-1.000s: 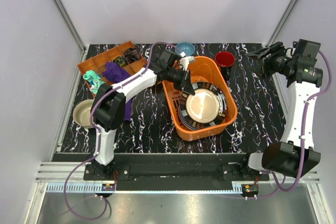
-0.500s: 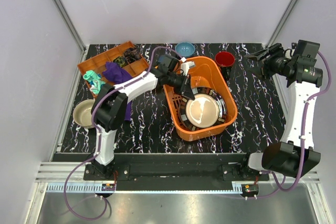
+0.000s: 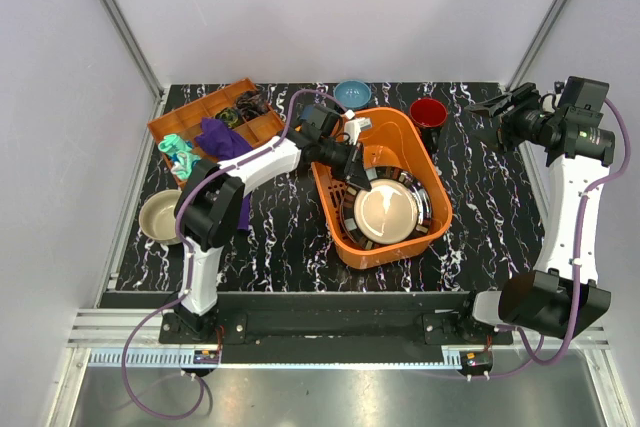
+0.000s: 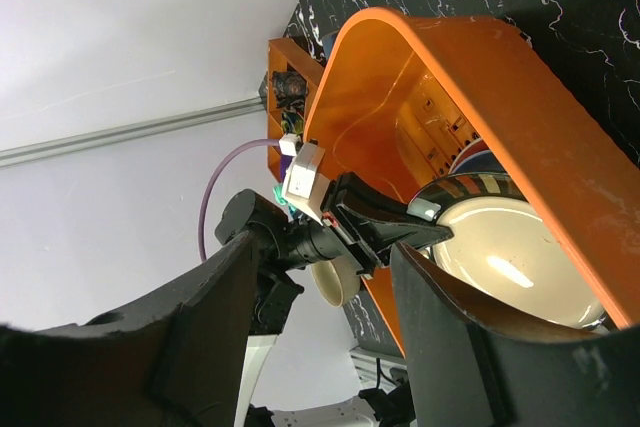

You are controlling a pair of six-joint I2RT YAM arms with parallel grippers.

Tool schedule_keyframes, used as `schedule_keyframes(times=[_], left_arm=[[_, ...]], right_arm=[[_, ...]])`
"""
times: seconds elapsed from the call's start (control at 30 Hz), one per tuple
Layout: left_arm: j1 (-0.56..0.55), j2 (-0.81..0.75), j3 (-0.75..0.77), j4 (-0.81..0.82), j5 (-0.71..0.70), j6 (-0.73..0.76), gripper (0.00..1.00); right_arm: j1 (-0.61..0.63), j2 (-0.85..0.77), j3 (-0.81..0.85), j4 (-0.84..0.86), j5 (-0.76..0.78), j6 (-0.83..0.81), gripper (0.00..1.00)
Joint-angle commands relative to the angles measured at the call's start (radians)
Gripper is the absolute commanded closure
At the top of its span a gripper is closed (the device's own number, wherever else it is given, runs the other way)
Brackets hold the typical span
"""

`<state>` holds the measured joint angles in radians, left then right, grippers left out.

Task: Place the mixed dishes into the plastic bin
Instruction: Place the plate in the plastic bin.

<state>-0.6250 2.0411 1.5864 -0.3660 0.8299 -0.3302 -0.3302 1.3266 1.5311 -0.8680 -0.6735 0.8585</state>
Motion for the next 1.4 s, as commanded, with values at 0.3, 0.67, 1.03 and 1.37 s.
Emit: schedule_keyframes(times=[0.3,0.67,1.03,1.37], left_arm=[[-0.002,-0.007,-0.002,0.056,0.101,-0.04,0.69],[0.016,0.004,-0.009,0.039,0.074,-0.027,0.61],[0.039,0.04,0.061,-0.02,-0.011,0.013,0.57],[0.056,0.028,0.107,-0.068,-0.097,0.034,0.54]], right_arm=[[-0.004,-0.018,-0.002,-0.005,-0.023,-0.026,0.35],[-0.004,-0.009,0.003,-0.005,-0.029,-0.026,0.35],[-0.004,0.0,0.012,-0.014,-0.043,-0.03,0.34],[-0.004,-0.01,-0.006,-0.014,-0.044,-0.032,0.34]])
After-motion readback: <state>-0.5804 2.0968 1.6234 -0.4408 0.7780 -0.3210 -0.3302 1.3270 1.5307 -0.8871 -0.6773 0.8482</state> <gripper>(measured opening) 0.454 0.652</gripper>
